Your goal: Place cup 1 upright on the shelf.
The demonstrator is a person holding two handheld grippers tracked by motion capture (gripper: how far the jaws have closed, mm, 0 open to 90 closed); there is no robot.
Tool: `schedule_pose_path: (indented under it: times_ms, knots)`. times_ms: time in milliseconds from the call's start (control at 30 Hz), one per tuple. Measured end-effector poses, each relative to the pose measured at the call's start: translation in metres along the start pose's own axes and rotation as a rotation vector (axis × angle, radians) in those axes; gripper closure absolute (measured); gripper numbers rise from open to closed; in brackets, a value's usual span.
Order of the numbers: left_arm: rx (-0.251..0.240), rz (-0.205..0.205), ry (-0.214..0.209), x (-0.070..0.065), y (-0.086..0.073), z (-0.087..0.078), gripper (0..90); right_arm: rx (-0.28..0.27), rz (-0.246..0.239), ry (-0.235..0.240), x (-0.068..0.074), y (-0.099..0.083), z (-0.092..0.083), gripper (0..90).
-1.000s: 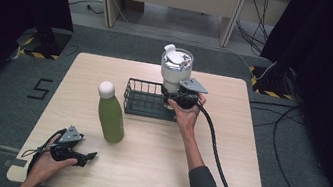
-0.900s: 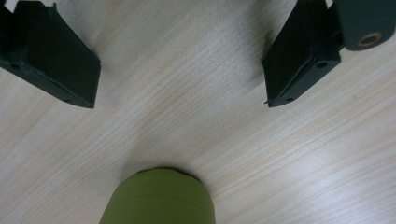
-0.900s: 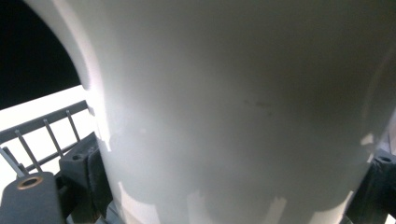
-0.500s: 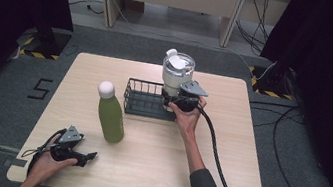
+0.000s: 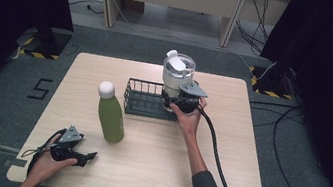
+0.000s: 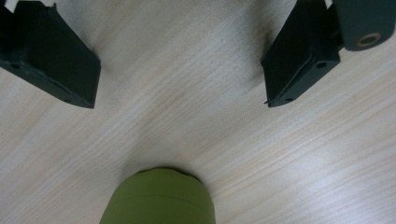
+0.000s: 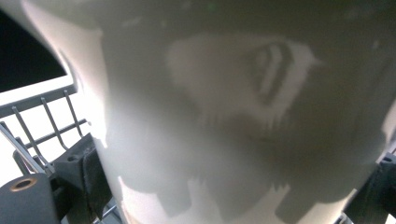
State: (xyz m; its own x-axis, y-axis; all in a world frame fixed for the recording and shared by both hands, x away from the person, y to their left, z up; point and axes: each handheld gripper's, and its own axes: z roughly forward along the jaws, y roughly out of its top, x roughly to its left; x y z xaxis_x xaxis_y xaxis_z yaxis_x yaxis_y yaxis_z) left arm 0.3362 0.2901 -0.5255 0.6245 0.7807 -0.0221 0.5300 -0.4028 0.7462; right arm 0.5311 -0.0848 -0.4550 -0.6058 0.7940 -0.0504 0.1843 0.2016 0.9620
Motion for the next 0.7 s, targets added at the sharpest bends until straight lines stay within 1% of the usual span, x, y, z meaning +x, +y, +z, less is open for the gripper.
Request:
schedule_pose_path:
  times_ms: [133, 167, 200, 233, 300, 400, 433, 533, 633, 667, 700]
  knots:
    - [0.000, 0.000, 0.000, 0.0000, 0.0000, 0.0000, 10.4, 0.003, 0.001, -0.008, 0.0005, 0.0000, -0.0013, 9.2]
    - [0.000, 0.000, 0.000, 0.0000, 0.0000, 0.0000, 10.4, 0.004, 0.042, -0.045, 0.0055, 0.0009, 0.0004, 9.2]
    - [0.000, 0.000, 0.001, -0.0001, 0.0000, 0.0000, 10.4, 0.005, 0.046, -0.047, 0.0058, 0.0008, -0.0002, 9.2]
    - [0.000, 0.000, 0.001, -0.0001, 0.0000, 0.0000, 10.4, 0.004, 0.009, -0.012, 0.0009, -0.0002, -0.0025, 9.2]
    - [0.001, 0.001, 0.001, 0.0000, 0.0000, -0.0001, 10.4, 0.007, 0.018, -0.016, 0.0015, -0.0005, -0.0030, 9.2]
    - [0.002, 0.002, 0.001, 0.0000, 0.0000, -0.0001, 10.4, 0.008, 0.017, -0.016, 0.0014, -0.0009, -0.0036, 9.3]
    - [0.002, 0.003, 0.001, 0.0000, 0.0000, -0.0001, 10.5, 0.011, 0.030, -0.015, 0.0016, -0.0017, -0.0044, 9.4]
    - [0.002, 0.002, 0.000, 0.0001, 0.0000, -0.0001, 10.4, 0.013, 0.029, -0.014, 0.0017, -0.0018, -0.0054, 9.5]
    - [0.002, 0.004, 0.002, 0.0000, 0.0000, -0.0002, 10.5, 0.013, 0.032, -0.021, 0.0026, -0.0022, -0.0064, 9.6]
    - [0.002, 0.004, 0.001, 0.0001, 0.0000, -0.0002, 10.5, 0.016, 0.033, -0.032, 0.0039, -0.0022, -0.0074, 9.7]
    - [0.002, 0.003, 0.001, 0.0001, 0.0000, -0.0002, 10.5, 0.014, 0.022, -0.044, 0.0056, -0.0022, -0.0082, 9.7]
